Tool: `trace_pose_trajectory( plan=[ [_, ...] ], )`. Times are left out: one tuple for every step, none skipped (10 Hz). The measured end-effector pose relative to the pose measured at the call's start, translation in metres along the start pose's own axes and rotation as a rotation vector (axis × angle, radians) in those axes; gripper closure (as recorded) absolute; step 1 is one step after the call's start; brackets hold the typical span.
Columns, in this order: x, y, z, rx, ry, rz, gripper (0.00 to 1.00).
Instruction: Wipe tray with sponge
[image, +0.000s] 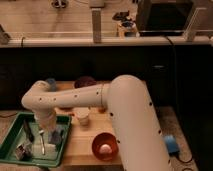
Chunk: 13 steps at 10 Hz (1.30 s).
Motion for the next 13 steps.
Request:
trace_pose_trajectory(
  plan=[
    [0.005, 0.002, -0.003, 0.000, 0.006, 0.006, 1.00],
    [0.013, 0.005, -0.005, 0.000, 0.009, 0.015, 1.00],
    [0.024, 0.006, -0.006, 0.004, 0.009, 0.021, 1.00],
    [0.031, 0.004, -0.003, 0.003, 0.004, 0.020, 1.00],
    [0.037, -0.009, 0.002, 0.009, -0.002, 0.000, 1.00],
    [0.036, -0.018, 0.005, 0.010, -0.008, -0.018, 1.00],
    [0.031, -0.030, 0.008, 0.013, -0.017, -0.045, 1.00],
    [0.019, -0.043, 0.011, 0.017, -0.031, -0.083, 1.00],
    [0.005, -0.052, 0.013, 0.022, -0.045, -0.118, 1.00],
    [-0.007, -0.058, 0.016, 0.025, -0.058, -0.145, 1.00],
    [-0.017, -0.058, 0.017, 0.025, -0.068, -0.165, 1.00],
    [-0.025, -0.056, 0.017, 0.024, -0.076, -0.179, 1.00],
    [-0.030, -0.051, 0.015, 0.027, -0.078, -0.183, 1.00]
  ],
)
